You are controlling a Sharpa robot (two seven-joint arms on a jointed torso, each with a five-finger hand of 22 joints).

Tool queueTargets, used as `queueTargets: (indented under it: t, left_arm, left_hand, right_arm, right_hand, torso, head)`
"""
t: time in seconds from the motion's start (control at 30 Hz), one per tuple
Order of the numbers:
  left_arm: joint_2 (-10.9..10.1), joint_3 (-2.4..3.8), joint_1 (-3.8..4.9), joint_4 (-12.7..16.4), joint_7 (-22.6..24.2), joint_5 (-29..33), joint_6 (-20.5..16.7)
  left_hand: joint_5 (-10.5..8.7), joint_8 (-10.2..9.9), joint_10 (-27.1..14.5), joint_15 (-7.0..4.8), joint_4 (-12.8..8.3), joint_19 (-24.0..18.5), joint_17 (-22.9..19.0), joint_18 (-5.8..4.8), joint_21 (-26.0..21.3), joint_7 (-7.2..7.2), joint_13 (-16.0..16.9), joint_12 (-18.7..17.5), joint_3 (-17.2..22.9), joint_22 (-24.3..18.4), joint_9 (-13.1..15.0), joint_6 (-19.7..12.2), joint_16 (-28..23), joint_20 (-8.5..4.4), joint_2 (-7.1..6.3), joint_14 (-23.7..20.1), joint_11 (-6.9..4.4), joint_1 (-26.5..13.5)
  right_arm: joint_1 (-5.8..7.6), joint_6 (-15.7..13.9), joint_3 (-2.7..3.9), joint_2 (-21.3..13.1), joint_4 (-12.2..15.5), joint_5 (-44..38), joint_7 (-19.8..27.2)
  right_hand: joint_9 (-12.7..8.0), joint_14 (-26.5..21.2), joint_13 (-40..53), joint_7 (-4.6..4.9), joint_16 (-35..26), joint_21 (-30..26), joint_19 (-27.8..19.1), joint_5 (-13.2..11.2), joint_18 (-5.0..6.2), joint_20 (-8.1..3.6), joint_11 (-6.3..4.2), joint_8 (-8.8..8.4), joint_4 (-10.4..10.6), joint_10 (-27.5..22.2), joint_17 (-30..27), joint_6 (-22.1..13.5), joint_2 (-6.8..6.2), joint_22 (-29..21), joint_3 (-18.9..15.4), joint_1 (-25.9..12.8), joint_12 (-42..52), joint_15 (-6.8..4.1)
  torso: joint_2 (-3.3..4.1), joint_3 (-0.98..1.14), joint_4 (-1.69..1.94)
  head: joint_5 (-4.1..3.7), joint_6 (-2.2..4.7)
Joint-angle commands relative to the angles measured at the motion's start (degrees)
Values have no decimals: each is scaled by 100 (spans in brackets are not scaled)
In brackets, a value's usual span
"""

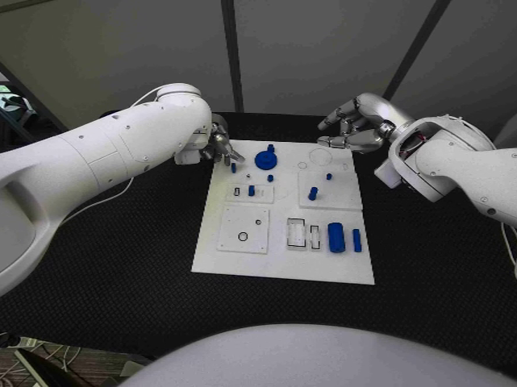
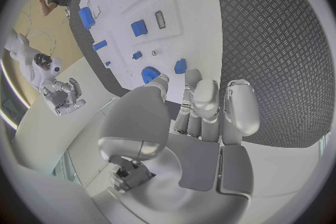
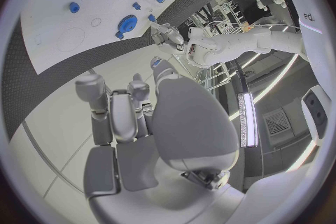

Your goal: Assemble the parts on the task board

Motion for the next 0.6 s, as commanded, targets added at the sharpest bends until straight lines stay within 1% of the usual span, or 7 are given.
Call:
queueTargets:
  t: [0.03, 0.3, 0.4, 0.53, 0.6]
  left_arm:
    - [19, -4, 5, -34, 89, -42, 103]
    - [42, -11, 0, -83, 109, -42, 139]
    - [54, -13, -2, -105, 113, -42, 161]
    - [62, -14, -3, -122, 110, -41, 179]
    - [62, -14, -4, -127, 109, -41, 184]
  left_hand:
    - [32, -31, -10, 19, -30, 38, 11, -321, 42, 2, 4, 31, -5, 95, -12, 54, 27, 11, -7, 10, -17, 60]
    - [34, -36, 10, 7, -72, 54, 25, -326, 58, -13, 8, 49, 20, 125, -47, 112, 46, 2, 78, 20, -31, 190]
    - [34, -37, 16, 4, -88, 56, 27, -327, 59, -18, 9, 55, 28, 130, -57, 129, 49, -1, 100, 22, -36, 229]
    - [33, -39, 20, 0, -104, 59, 28, -328, 60, -23, 6, 56, 39, 136, -68, 144, 50, -4, 125, 24, -40, 269]
    - [33, -40, 18, -1, -111, 55, 28, -326, 55, -25, 0, 53, 45, 133, -73, 151, 50, -6, 139, 24, -42, 287]
  right_arm:
    - [8, 24, 4, 8, 1, 2, 15]
    - [8, 28, 4, 16, -2, 2, 16]
    - [8, 31, 4, 19, -4, 2, 17]
    - [8, 34, 4, 22, -6, 2, 18]
    - [8, 35, 4, 22, -6, 2, 18]
  right_hand:
    - [-4, 139, 2, -14, -29, -32, -20, 39, 52, -2, -20, 27, 18, -24, 1, -16, 42, -3, -1, -36, -19, -50]
    - [-4, 139, 2, -14, -29, -32, -20, 39, 52, -2, -20, 27, 18, -24, 1, -16, 42, -3, -1, -36, -19, -50]
    - [-4, 139, 2, -14, -29, -32, -20, 39, 52, -2, -20, 27, 18, -24, 1, -16, 42, -3, -1, -36, -19, -50]
    - [-4, 139, 2, -14, -29, -32, -20, 39, 52, -2, -20, 27, 18, -24, 1, -16, 42, -3, -1, -36, -19, -50]
    - [-4, 139, 2, -14, -29, -32, -20, 39, 52, -2, -20, 27, 18, -24, 1, -16, 42, -3, -1, -36, -19, -50]
  torso:
    - [-3, -1, 1]
    - [-1, -2, 2]
    - [-2, -2, 1]
    - [-3, 2, 2]
    - [-2, 0, 2]
  head:
    - [2, 0]
    - [1, 0]
    - [1, 0]
    - [1, 0]
    - [-2, 0]
